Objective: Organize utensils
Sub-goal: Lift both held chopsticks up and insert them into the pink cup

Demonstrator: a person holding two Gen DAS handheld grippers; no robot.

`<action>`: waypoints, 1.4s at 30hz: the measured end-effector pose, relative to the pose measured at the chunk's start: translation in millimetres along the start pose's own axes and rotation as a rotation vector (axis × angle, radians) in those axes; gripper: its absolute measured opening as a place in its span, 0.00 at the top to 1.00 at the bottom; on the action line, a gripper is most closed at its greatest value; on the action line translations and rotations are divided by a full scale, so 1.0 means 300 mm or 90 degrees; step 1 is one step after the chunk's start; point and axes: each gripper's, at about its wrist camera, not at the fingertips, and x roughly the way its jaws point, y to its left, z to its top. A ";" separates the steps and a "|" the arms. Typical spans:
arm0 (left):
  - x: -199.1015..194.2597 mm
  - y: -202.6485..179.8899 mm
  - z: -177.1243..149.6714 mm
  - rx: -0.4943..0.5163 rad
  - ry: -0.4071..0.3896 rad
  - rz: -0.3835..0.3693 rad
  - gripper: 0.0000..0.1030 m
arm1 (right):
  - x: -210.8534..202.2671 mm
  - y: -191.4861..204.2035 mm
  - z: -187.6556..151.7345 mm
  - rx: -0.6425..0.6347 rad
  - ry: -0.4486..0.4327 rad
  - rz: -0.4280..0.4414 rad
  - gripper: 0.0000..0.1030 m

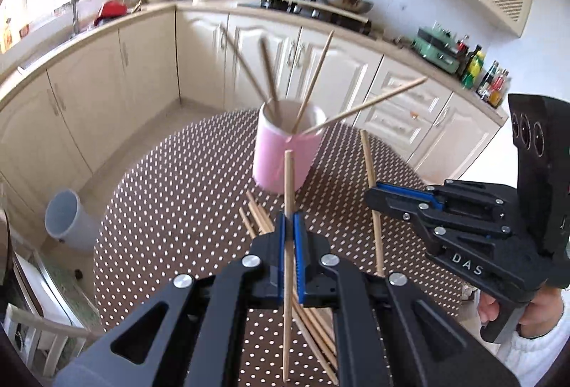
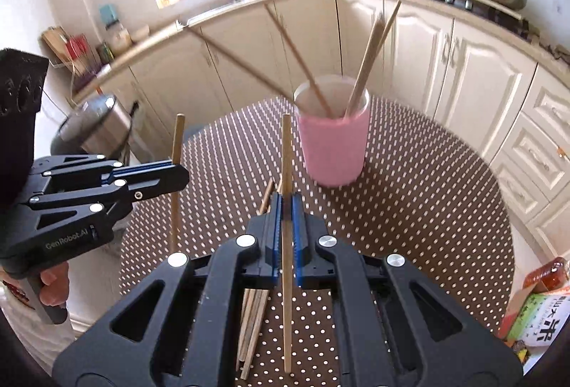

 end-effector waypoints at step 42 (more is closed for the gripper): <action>-0.102 -0.196 0.483 -0.010 -0.313 0.052 0.95 | -0.229 -0.167 0.294 0.048 -0.480 -0.052 0.94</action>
